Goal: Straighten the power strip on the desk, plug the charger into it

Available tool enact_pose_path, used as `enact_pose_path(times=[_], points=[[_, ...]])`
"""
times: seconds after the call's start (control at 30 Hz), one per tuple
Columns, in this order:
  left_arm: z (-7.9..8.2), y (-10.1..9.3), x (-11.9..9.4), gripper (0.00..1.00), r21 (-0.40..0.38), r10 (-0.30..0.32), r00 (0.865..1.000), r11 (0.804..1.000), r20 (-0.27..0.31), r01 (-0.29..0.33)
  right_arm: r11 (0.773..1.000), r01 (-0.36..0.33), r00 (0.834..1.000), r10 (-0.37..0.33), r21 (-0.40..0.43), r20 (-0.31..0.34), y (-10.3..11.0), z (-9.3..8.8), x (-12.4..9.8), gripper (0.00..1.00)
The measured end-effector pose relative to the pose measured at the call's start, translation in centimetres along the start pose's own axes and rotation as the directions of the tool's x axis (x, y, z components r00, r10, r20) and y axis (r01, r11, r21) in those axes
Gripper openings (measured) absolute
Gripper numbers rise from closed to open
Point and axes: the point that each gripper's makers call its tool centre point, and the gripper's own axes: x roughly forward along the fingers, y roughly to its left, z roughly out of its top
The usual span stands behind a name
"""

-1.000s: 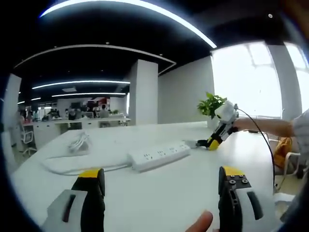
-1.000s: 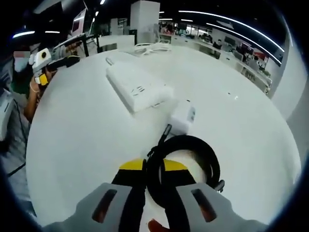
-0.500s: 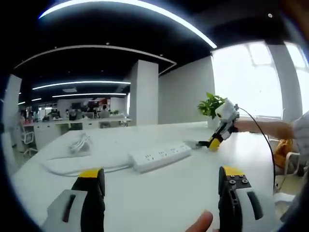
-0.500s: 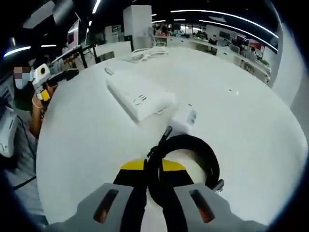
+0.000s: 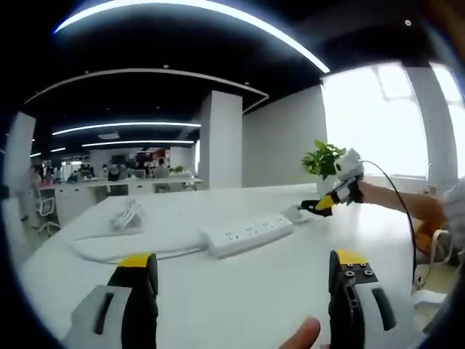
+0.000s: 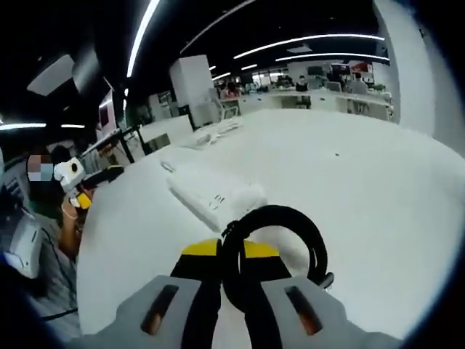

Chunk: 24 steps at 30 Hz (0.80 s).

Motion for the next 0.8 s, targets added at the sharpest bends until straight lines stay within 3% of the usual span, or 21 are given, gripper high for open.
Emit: enact_pose_path(times=[0.13,0.53,0.8], points=[[0.2,-0.2,0.1,0.99,0.001,-0.009,1.0,1.0,0.008,0.009,1.0,-0.006,0.998,0.006,-0.003,0.063,1.8,1.3,0.0,0.06],[0.6,-0.6,0.1,0.99,0.012,-0.021,1.0,1.0,0.009,0.021,1.0,-0.02,0.983,0.019,0.003,0.181,4.0,3.3,0.0,0.06],[0.7,-0.8,0.3,0.99,0.021,-0.029,1.0,0.999,0.006,0.029,1.0,-0.016,0.977,0.015,0.003,0.213,4.5,4.1,-0.6,0.06]])
